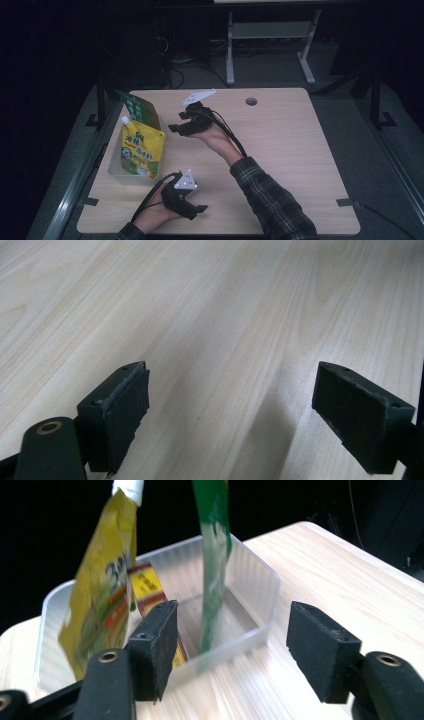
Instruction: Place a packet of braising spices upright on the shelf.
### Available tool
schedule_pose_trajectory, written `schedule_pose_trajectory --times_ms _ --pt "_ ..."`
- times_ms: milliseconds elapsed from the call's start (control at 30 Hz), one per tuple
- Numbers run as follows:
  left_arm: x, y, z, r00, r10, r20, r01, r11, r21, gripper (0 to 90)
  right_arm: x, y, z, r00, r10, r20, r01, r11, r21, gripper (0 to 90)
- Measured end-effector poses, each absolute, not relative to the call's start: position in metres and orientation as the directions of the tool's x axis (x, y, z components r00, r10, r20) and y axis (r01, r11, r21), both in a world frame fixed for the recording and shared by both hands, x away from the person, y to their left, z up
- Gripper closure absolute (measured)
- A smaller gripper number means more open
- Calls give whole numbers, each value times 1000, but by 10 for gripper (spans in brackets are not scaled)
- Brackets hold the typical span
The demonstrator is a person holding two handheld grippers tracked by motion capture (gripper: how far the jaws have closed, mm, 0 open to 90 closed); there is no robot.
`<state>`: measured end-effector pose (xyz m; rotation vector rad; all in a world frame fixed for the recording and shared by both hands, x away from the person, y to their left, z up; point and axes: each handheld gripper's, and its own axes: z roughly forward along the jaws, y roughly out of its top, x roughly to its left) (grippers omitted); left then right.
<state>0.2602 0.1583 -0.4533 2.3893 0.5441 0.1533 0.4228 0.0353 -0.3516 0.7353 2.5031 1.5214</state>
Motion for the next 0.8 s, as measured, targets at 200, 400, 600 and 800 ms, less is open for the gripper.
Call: schedule_pose_trajectory --times_ms 200,400,600,800 --pt "260 158 -453 906 423 -35 342 -680 649 145 414 7 -363 -859 498 120 350 398 848 338" --pt "260 158 -453 906 422 -36 340 -676 654 145 402 -25 -372 -846 521 110 360 406 840 272" --pt "261 161 -452 905 424 -38 343 -673 656 145 385 -61 -377 -832 542 116 384 413 826 228" --pt "263 165 -450 906 421 -34 333 -661 673 145 363 -99 -388 -813 569 119 403 404 821 207"
